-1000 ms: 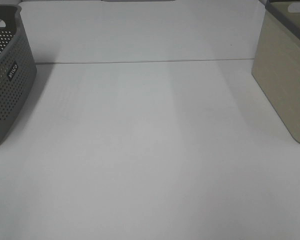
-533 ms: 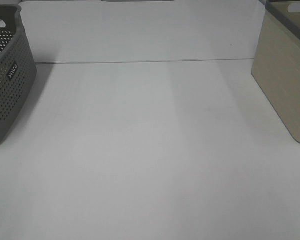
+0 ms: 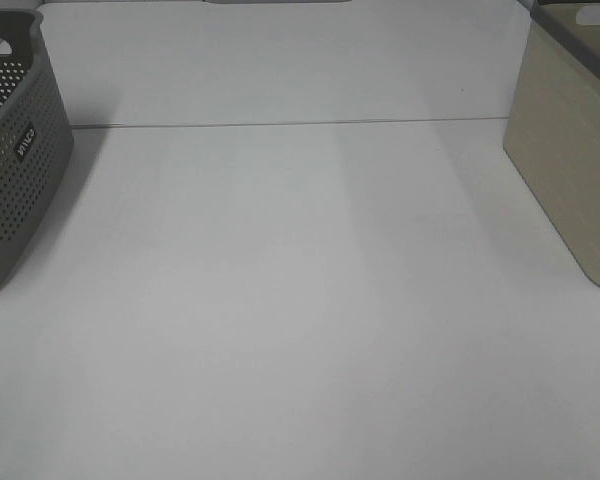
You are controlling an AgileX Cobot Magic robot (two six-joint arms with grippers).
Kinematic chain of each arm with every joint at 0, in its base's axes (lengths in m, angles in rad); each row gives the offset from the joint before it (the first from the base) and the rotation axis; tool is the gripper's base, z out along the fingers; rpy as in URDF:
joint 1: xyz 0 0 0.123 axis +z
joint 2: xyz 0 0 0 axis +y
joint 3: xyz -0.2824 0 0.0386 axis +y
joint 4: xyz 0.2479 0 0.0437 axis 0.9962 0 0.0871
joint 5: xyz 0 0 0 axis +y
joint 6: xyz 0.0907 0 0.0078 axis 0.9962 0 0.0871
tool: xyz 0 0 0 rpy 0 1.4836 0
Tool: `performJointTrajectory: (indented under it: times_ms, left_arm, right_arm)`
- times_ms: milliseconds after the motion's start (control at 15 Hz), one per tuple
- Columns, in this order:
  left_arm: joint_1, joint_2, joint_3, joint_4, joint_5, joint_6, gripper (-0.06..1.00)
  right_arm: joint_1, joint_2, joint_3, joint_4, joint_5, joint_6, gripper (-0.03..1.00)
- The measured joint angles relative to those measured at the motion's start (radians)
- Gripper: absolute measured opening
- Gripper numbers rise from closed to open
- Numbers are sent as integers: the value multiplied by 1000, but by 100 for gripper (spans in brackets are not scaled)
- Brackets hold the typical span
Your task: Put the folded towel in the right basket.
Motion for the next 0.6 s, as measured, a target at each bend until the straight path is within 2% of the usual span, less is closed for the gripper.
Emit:
performJointTrajectory:
  times_ms: [333, 600]
  left_arm:
    - [0, 0, 0, 0, 0, 0, 97]
    - [0, 0, 0, 0, 0, 0, 97]
  right_arm:
    - [0, 0, 0, 0, 0, 0, 76]
    - [-66, -33, 0, 6, -2, 0, 76]
